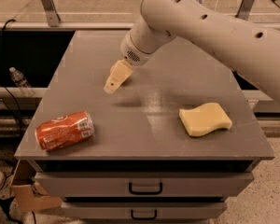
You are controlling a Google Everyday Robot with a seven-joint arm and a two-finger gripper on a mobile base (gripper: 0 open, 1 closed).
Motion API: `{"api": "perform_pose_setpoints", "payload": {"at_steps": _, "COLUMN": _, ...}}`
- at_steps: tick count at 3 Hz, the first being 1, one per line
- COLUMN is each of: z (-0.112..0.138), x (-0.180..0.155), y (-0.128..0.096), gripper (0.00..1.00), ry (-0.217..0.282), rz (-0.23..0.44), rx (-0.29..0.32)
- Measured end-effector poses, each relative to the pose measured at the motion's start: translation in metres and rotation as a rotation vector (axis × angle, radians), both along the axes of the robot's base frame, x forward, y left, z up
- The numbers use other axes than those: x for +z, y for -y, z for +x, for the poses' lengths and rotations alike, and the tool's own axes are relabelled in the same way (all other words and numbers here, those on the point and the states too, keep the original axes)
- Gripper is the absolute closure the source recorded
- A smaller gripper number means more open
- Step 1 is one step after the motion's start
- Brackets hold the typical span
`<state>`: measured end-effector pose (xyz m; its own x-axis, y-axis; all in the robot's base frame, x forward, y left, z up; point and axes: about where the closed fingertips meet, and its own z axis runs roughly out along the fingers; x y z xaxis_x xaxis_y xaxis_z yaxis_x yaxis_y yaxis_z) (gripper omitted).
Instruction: Move orange near coke can
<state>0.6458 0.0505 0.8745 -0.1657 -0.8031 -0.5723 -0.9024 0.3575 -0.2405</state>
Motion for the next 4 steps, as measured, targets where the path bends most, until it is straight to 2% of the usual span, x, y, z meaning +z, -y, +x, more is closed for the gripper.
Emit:
{"api": "perform_pose_setpoints", "payload": {"at_steps": 1, "z": 0.003, "x": -0.009, "y": -0.005, "gripper": 0.16, "ry": -0.017, "rz": 0.006, "rx": 0.004}}
{"api": "perform_pose_setpoints", "payload": {"at_steps": 4, "z": -0.001, "x": -0.024, "y": 0.003, "gripper": 0.85, "ry": -0.062, "rz": 0.035, "rx": -0.007}}
